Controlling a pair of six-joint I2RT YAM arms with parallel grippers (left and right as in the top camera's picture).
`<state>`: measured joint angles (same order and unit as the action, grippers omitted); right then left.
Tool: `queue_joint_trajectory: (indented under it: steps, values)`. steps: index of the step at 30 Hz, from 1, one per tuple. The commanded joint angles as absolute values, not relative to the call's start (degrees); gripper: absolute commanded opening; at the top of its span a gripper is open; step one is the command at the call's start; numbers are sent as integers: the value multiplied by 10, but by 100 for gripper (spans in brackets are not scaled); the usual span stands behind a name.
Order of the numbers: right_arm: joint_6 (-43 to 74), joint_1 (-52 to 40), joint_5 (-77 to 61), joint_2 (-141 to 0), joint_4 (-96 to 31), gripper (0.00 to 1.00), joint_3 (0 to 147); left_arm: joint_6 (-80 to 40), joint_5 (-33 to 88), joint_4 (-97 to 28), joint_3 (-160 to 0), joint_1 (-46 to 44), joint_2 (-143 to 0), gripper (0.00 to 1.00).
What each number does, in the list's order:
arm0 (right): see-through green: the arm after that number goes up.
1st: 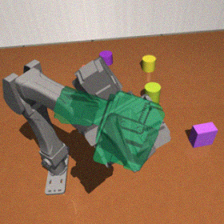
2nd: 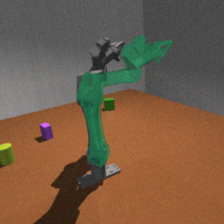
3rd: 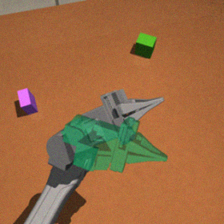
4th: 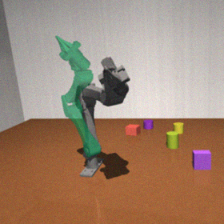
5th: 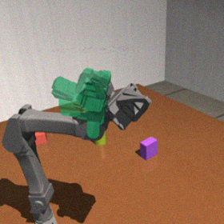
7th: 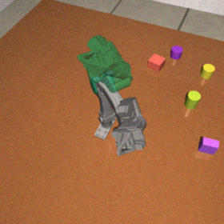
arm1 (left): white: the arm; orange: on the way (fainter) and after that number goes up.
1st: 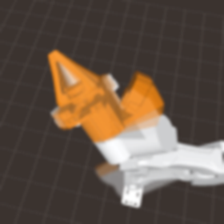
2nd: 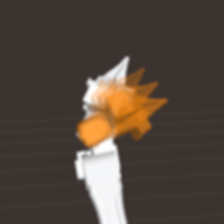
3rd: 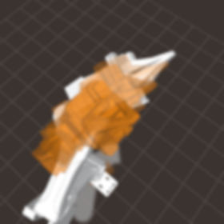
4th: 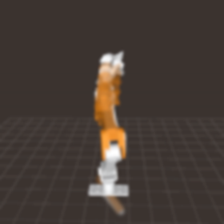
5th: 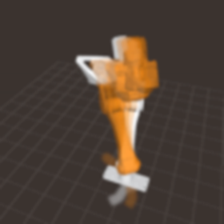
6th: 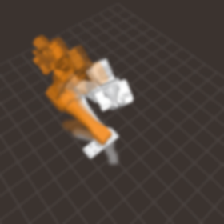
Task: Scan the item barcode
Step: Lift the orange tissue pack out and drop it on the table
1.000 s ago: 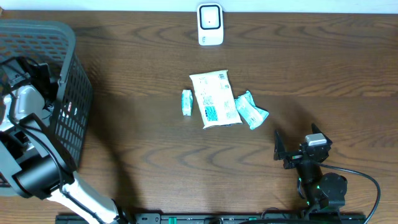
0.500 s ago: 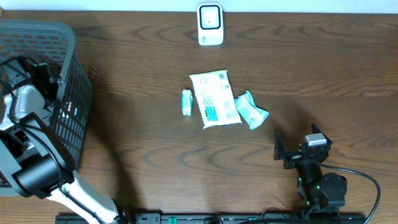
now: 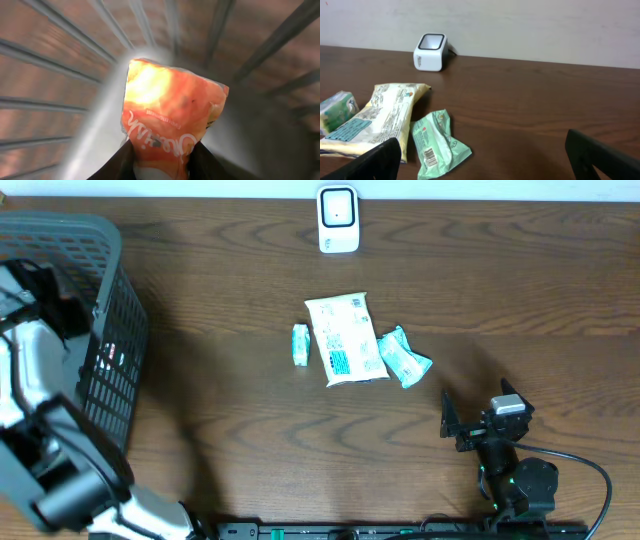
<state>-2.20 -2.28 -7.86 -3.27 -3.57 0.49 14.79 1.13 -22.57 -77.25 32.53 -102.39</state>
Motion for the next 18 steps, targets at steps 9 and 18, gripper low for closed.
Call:
queue_joint_trajectory:
  steps: [9,18]
  values:
    - [-29,-26,-76,-30,-36,99,3,30,9,-232,-774,324,-793,30]
    - [-29,-26,-76,-30,-36,99,3,-75,11,-276,-774,235,-679,30]
